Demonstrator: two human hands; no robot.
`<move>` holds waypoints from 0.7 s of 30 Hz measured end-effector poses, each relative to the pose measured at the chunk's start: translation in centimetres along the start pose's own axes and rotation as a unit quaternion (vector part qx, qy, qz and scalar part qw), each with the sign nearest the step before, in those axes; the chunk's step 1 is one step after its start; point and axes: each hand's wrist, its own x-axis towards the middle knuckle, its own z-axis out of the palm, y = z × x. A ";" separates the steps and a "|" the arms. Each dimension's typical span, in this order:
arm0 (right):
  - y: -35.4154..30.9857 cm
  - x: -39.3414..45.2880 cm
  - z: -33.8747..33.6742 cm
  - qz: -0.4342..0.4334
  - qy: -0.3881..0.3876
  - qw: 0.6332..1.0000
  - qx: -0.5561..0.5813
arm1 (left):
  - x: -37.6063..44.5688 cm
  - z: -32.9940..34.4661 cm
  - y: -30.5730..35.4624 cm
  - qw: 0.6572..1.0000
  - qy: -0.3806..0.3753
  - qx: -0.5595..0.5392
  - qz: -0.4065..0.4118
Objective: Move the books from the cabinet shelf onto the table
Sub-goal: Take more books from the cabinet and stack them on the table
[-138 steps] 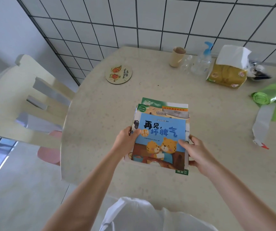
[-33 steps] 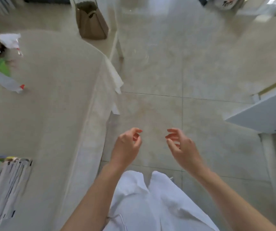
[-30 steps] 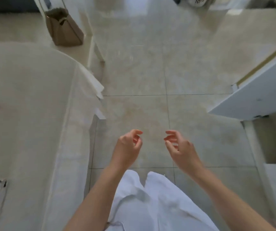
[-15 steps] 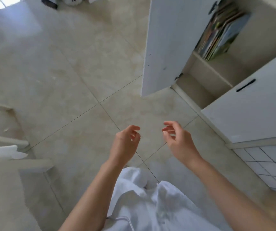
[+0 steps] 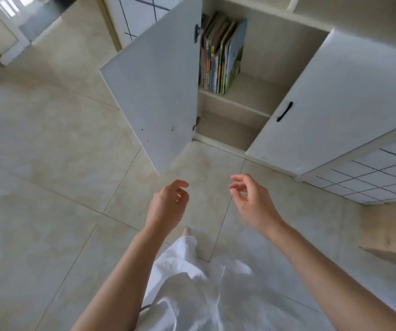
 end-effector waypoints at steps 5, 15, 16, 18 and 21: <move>-0.9 3.9 -1.3 0.035 0.051 0.998 0.012 | 7.5 -1.3 3.1 0.998 -0.036 0.027 0.033; 0.9 15.0 -7.6 0.037 0.085 0.996 -0.018 | 20.0 1.8 10.6 0.994 -0.068 0.042 0.074; 1.0 16.5 -8.4 0.032 0.084 0.996 -0.022 | 21.2 2.2 11.4 0.994 -0.065 0.047 0.069; 1.2 19.8 -10.1 0.021 0.081 0.996 -0.034 | 23.6 3.0 12.9 0.996 -0.062 0.051 0.048; 0.9 24.8 -12.4 0.009 0.057 0.997 -0.056 | 26.7 4.2 14.9 0.997 -0.063 0.031 0.013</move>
